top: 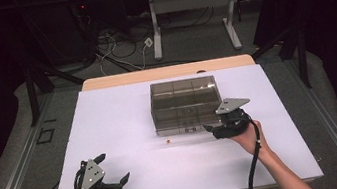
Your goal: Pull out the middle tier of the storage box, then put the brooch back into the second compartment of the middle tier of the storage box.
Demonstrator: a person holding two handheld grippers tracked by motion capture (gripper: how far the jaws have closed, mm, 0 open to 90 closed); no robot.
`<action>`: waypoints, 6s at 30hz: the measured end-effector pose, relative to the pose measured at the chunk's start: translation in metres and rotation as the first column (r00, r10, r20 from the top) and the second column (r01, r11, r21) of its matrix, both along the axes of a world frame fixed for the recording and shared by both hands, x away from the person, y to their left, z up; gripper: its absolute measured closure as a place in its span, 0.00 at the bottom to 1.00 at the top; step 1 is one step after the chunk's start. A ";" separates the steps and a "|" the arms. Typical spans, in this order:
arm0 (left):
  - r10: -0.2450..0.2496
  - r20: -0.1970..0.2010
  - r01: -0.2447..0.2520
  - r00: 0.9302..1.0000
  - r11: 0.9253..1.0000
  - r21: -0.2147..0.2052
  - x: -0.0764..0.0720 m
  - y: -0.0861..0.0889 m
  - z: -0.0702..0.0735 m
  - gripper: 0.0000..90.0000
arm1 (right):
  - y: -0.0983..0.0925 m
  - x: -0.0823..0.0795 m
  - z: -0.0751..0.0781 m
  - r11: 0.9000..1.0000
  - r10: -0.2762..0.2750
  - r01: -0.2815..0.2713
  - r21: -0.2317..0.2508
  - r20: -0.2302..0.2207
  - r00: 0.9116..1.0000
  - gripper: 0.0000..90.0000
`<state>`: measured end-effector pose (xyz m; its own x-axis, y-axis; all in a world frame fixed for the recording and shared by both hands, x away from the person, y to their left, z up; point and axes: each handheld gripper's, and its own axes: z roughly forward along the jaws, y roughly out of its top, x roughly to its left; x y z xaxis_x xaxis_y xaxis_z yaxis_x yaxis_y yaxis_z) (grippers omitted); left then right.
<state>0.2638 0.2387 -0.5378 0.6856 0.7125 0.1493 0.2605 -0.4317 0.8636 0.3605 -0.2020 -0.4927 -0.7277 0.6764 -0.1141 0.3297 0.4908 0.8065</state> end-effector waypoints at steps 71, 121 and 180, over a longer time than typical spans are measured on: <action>-0.036 0.010 0.036 0.999 0.999 0.032 0.007 -0.039 0.010 0.00 | -0.040 -0.067 -0.025 0.997 -0.058 0.061 0.050 -0.049 0.997 0.00; -0.035 -0.213 0.028 0.976 0.999 -0.035 0.070 -0.128 -0.016 0.03 | -0.037 -0.065 -0.027 0.999 -0.017 0.020 0.049 -0.063 0.998 0.00; 0.041 -0.246 -0.027 0.968 0.998 0.060 0.093 -0.161 -0.029 0.79 | -0.040 -0.065 -0.027 0.999 0.004 -0.001 0.054 -0.051 0.999 0.00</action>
<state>0.3565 0.0773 -0.5664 0.6815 0.7316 0.0187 0.4782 -0.4644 0.7454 0.2953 -0.2416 -0.5193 -0.7332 0.6788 -0.0401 0.3701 0.4478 0.8140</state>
